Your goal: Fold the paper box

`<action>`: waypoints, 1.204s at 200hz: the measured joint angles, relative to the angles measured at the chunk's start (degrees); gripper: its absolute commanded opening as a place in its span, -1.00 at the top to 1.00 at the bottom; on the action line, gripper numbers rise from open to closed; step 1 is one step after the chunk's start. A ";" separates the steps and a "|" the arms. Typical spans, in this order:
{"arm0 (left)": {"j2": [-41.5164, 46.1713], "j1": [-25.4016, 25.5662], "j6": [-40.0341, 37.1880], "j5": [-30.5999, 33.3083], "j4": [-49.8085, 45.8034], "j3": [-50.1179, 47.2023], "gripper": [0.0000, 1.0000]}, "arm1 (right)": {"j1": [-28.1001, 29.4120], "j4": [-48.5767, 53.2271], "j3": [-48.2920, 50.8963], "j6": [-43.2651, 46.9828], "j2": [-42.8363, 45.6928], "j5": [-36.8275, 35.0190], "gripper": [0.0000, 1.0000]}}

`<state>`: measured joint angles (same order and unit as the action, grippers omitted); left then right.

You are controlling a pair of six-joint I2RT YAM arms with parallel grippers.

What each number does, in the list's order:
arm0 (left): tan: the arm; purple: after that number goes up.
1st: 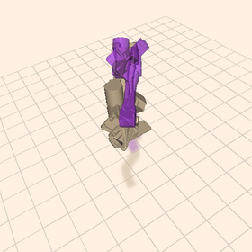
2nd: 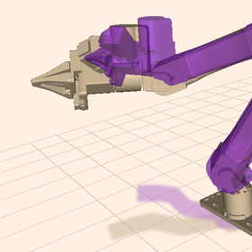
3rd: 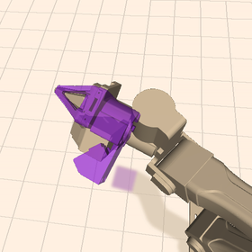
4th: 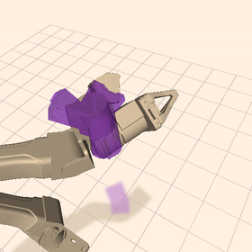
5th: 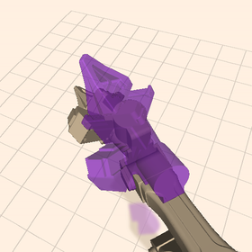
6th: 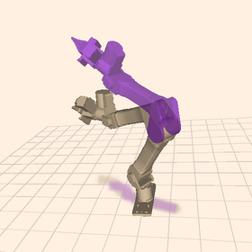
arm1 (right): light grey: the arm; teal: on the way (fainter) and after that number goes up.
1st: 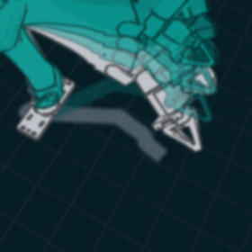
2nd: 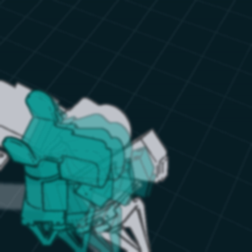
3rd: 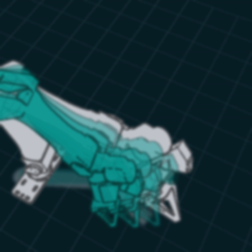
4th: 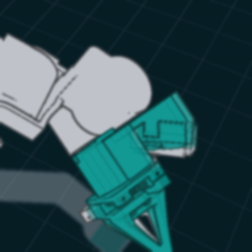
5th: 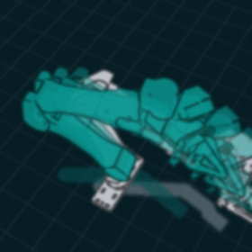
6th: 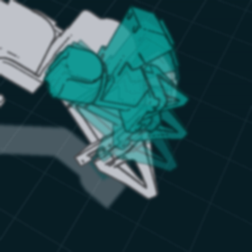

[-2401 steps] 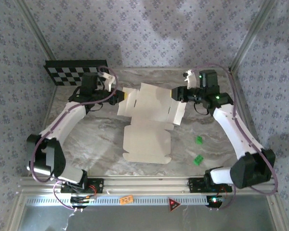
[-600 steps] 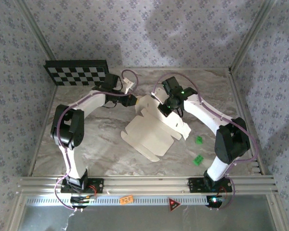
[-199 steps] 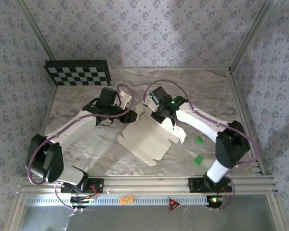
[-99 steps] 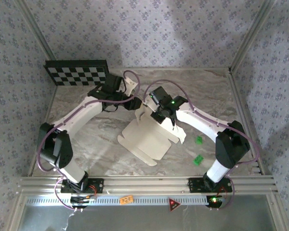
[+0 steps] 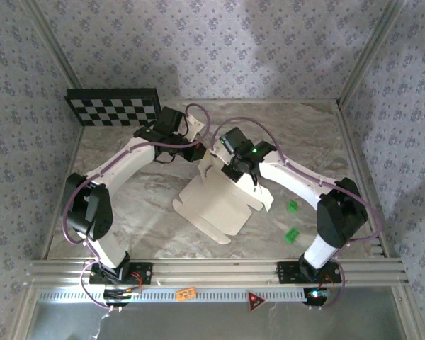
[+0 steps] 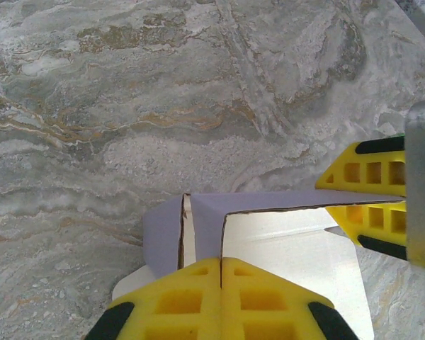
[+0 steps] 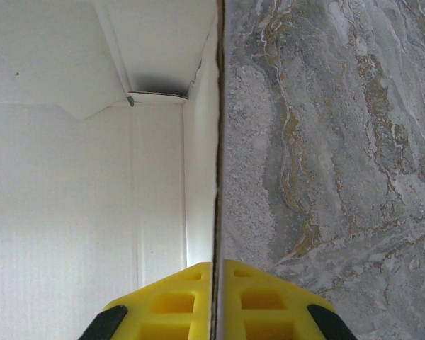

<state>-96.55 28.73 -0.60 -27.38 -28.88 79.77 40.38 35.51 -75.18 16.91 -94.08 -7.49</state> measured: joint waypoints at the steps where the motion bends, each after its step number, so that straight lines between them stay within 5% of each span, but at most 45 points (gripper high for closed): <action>1: 0.00 0.00 0.00 0.00 0.00 0.00 0.93 | 0.00 0.00 0.00 0.00 0.00 0.00 0.86; 148: 0.57 0.66 1.11 -0.02 4.70 -6.21 0.94 | -0.11 3.58 0.35 -1.86 6.10 7.56 -0.18; 174: 0.57 0.66 1.33 -0.11 5.29 -6.47 0.94 | -0.66 3.13 0.35 -3.67 8.92 11.34 -0.10; 218: 0.76 0.66 1.75 -0.24 6.16 -6.93 0.92 | -4.81 -0.31 0.46 -9.49 10.08 16.83 0.56; 241: 0.87 0.66 1.77 -0.24 6.38 -7.10 0.91 | -6.69 -2.14 1.33 -11.19 9.42 18.43 0.74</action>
<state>-95.68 29.39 1.17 -27.62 -22.50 72.66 33.69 33.36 -73.84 5.72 -84.66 10.94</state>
